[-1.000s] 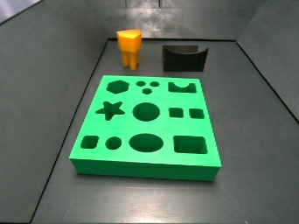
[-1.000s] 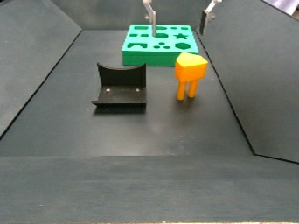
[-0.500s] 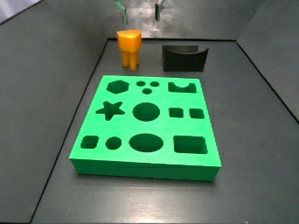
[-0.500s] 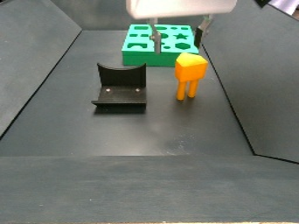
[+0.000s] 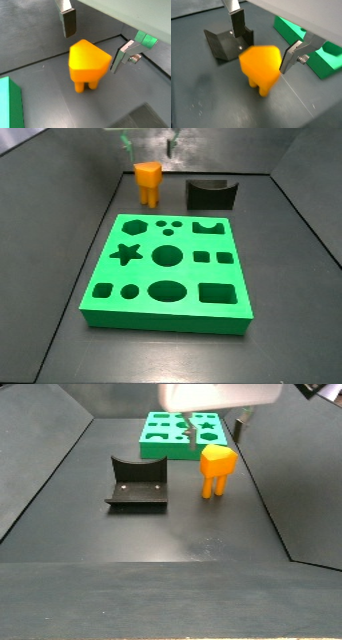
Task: Pick up the 3 prong object. Move up. Move to above the board. Insert the 3 prong object.
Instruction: Pick up the 3 prong object.
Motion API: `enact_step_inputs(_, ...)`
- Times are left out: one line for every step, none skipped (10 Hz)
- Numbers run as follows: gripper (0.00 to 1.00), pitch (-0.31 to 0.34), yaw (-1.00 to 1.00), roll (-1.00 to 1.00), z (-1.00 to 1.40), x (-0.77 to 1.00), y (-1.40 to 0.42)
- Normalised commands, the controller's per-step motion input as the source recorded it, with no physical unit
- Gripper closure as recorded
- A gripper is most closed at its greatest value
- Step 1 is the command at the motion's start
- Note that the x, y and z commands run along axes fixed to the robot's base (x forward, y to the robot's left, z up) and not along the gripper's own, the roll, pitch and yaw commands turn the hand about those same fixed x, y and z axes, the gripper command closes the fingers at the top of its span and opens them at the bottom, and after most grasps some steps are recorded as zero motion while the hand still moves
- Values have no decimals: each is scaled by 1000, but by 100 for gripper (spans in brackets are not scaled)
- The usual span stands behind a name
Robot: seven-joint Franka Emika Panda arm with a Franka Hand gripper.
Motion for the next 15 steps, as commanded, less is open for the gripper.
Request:
enact_step_inputs(0, 0, -74, 120, -291, -246, 0)
enact_step_inputs(0, 0, -114, 20, -189, -51, 94)
enact_step_inputs(0, -16, -177, 0, -120, 0, 137)
enact_step_inputs(0, 0, -163, 0, -157, -31, 111)
enact_step_inputs(0, -1, -157, 0, -177, 0, 91)
enact_step_inputs(0, -17, -154, 3, -209, 0, 34)
enact_step_inputs(0, -47, -163, 16, -243, 17, 0)
enact_step_inputs(0, -57, -151, 39, -311, 0, 0)
enact_step_inputs(0, -37, -86, 63, -391, 9, 0)
enact_step_inputs(0, -50, -69, 57, -409, 26, 0)
enact_step_inputs(0, -64, -51, 41, -414, 60, 20)
enact_step_inputs(0, -44, -57, 11, -297, 43, 34)
enact_step_inputs(100, 0, 0, 0, 0, 0, 0)
enact_step_inputs(100, 0, 0, 0, 0, 0, 0)
enact_step_inputs(100, 0, 0, 0, 0, 0, 0)
